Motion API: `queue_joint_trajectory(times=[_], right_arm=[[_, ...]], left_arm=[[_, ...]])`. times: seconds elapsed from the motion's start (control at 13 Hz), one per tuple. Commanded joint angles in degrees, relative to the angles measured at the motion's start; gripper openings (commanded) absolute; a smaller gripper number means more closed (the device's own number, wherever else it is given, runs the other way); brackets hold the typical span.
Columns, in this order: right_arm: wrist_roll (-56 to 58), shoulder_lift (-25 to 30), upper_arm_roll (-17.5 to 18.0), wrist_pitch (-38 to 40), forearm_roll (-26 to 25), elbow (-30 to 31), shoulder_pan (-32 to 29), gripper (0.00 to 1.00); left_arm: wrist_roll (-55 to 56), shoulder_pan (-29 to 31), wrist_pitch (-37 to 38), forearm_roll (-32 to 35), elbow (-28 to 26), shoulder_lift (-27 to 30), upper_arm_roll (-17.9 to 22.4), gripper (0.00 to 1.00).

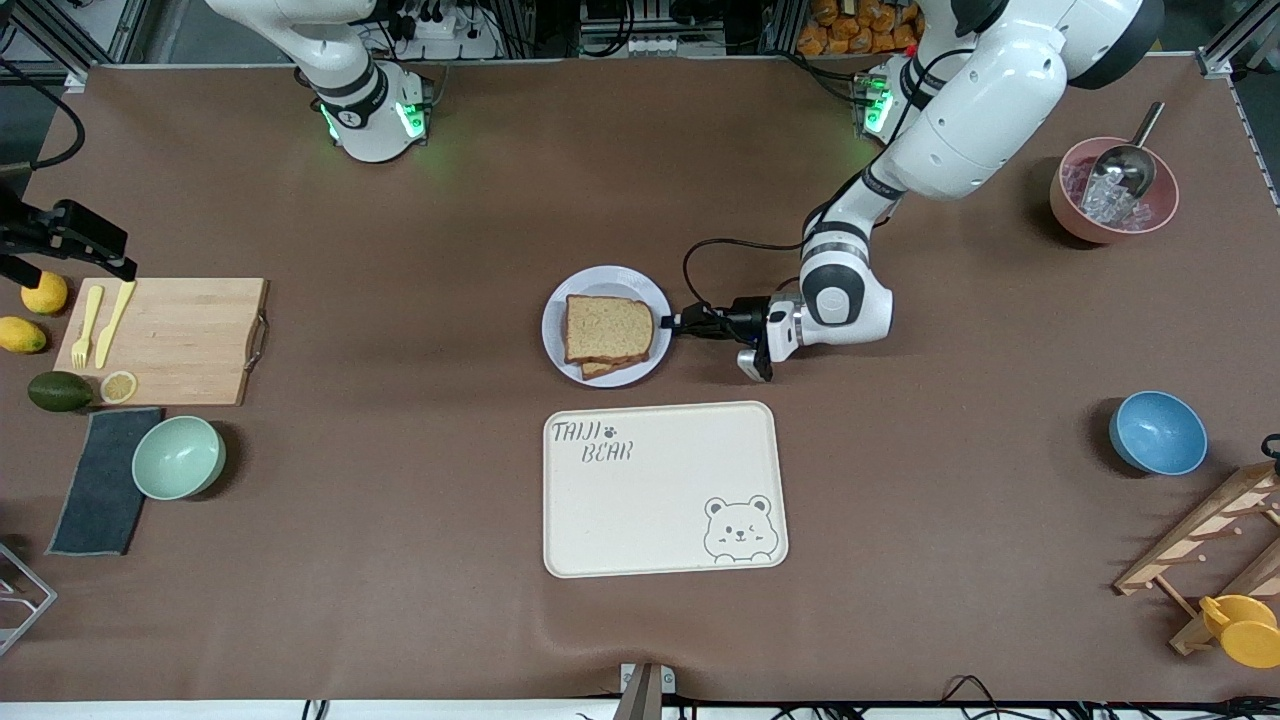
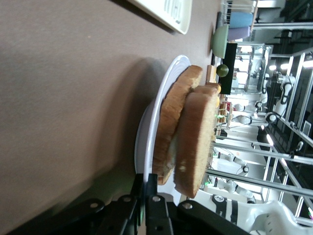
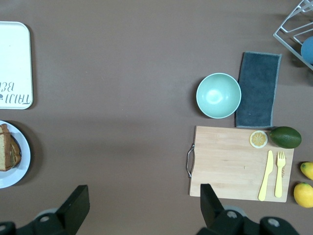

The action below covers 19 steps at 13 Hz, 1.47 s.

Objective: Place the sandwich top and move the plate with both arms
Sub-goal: 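Slide the plate with the left gripper onto the white bear tray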

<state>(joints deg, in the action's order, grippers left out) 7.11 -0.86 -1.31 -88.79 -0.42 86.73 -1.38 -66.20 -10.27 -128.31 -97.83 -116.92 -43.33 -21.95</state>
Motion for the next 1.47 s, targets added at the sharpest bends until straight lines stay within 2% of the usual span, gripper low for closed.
queue_joint_trajectory(times=[0.0, 0.31, 0.69, 1.0, 1.39], right_arm=[[-1.0, -0.8, -1.1, 1.3, -1.3, -1.5, 1.5, 1.0], [-1.0, -0.8, -3.8, 1.4, -1.3, -1.5, 3.6, 1.0], [-0.9, -0.6, -3.9, 1.4, -1.3, -1.3, 3.1, 1.0], [-0.9, -0.5, -4.0, 1.4, -1.3, -1.1, 2.8, 1.0], [-0.9, -0.5, -4.0, 1.4, -1.3, -1.1, 2.3, 1.0]], left_arm=[[-4.7, 0.2, -1.0, -1.9, 2.0, -2.7, -0.2, 0.0], [-11.2, 1.6, -0.2, -5.0, 1.8, -2.2, -1.4, 0.0], [-13.2, 1.8, 1.7, -10.3, 0.8, -1.4, -2.6, 0.0], [-13.3, 1.7, 1.6, -17.2, 0.4, -0.8, -4.3, 0.0], [-12.3, 2.0, 1.6, -17.5, 0.6, 1.2, -4.8, 0.0]])
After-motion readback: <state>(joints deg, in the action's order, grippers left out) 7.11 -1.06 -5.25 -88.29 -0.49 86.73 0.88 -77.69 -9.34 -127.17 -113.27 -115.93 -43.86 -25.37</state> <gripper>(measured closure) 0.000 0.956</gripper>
